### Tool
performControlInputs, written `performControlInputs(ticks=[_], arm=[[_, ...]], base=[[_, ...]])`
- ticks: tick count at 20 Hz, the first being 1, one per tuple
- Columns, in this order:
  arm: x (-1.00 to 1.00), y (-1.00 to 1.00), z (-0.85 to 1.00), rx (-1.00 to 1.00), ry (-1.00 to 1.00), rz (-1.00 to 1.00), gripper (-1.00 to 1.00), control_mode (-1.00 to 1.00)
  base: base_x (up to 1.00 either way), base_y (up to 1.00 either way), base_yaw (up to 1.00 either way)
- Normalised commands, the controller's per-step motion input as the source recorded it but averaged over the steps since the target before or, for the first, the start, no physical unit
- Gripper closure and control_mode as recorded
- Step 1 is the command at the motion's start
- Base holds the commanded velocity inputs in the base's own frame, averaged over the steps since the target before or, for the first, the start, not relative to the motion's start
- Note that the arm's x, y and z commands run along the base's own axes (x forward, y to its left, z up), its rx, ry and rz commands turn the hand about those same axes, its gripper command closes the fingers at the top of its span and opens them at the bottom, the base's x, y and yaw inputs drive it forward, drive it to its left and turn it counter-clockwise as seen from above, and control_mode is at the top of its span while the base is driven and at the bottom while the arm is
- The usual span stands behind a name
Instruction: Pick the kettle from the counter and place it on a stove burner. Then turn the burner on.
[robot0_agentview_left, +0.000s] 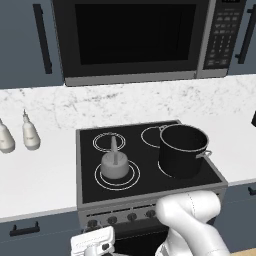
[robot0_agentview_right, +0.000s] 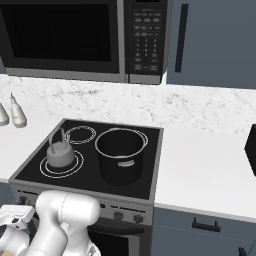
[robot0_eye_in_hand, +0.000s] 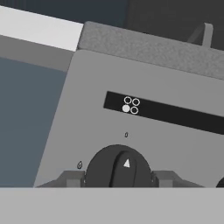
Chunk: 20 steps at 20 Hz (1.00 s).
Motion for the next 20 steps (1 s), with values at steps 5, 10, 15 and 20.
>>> performControlInputs(ticks=[5, 10, 15, 20], arm=[[0.0, 0.11, 0.0, -0.12, 0.03, 0.0, 1.0, -1.0], [0.0, 0.57, -0.06, -0.5, 0.18, 0.0, 1.0, -1.0], [0.03, 0.74, -0.03, -0.61, 0.28, 0.0, 1.0, -1.0], [0.07, 0.84, 0.0, -0.61, 0.29, 0.0, 1.0, -1.0]], base=[[0.0, 0.0, 0.0], [0.0, 0.0, 0.0], [0.0, 0.0, 0.0], [0.0, 0.0, 0.0]])
